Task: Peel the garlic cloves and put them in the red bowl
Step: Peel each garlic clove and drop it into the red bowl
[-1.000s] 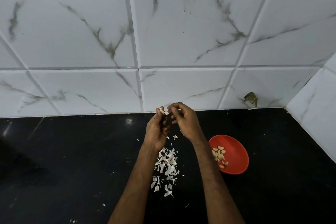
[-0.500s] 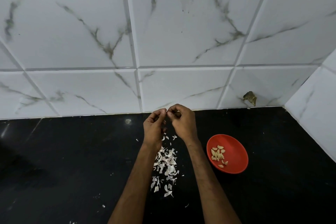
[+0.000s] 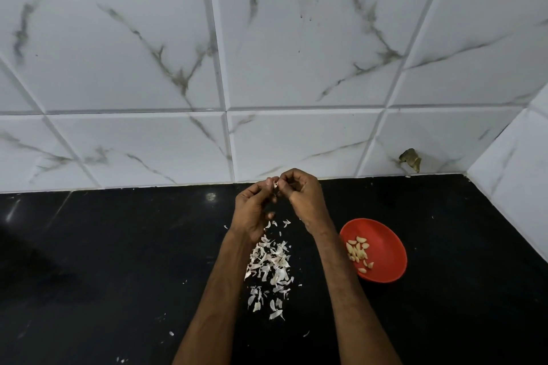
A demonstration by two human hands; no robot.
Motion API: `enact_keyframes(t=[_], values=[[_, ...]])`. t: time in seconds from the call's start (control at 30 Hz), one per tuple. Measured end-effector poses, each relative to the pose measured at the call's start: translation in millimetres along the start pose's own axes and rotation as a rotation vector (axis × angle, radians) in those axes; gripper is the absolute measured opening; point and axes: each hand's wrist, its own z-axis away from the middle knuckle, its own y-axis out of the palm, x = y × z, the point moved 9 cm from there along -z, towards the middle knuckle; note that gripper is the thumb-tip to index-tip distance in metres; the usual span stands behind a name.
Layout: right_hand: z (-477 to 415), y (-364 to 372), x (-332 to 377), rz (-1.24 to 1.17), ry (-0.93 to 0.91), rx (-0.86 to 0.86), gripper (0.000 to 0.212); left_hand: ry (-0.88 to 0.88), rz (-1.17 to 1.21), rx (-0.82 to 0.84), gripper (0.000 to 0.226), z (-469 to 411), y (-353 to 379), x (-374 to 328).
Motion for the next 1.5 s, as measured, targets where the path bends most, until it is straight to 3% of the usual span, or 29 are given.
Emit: enact_keyframes(t=[0.23,0.4,0.67,0.9,1.03,1.37,1.5], values=[[1.1,4.8,6.7,0.019,-0.031,-0.003,0.008,0.129,-0.014,-0.029,0.027,0.7,1.8,-11.9],[0.1,5.0,7.2,0.073,-0.038,-0.007,0.007,0.221,-0.150,-0.080,0.009,2.1,0.1,-23.8],[10.0,0.1,24.5,0.407,-0.252,-0.166,0.013,0.196,-0.280,-0.021,0.014,3.2,0.1,-27.1],[5.6,-8.2,20.4,0.392,-0.222,-0.196,0.007,0.193,-0.278,-0.037,0.015,4.7,-3.9,-30.0],[1.8,-10.9,4.9,0.302,-0.096,-0.090,0.029,0.232,-0.301,-0.064,0.015,4.7,-6.2,-33.2],[4.1,-9.1,19.4,0.345,-0.165,-0.155,0.011,0.299,-0.353,-0.148,0.011,4.8,-13.5,-37.0],[5.0,-4.7,11.4,0.469,-0.117,-0.134,0.028,0.330,-0.367,-0.175,0.011,5.8,-16.0,-39.8]])
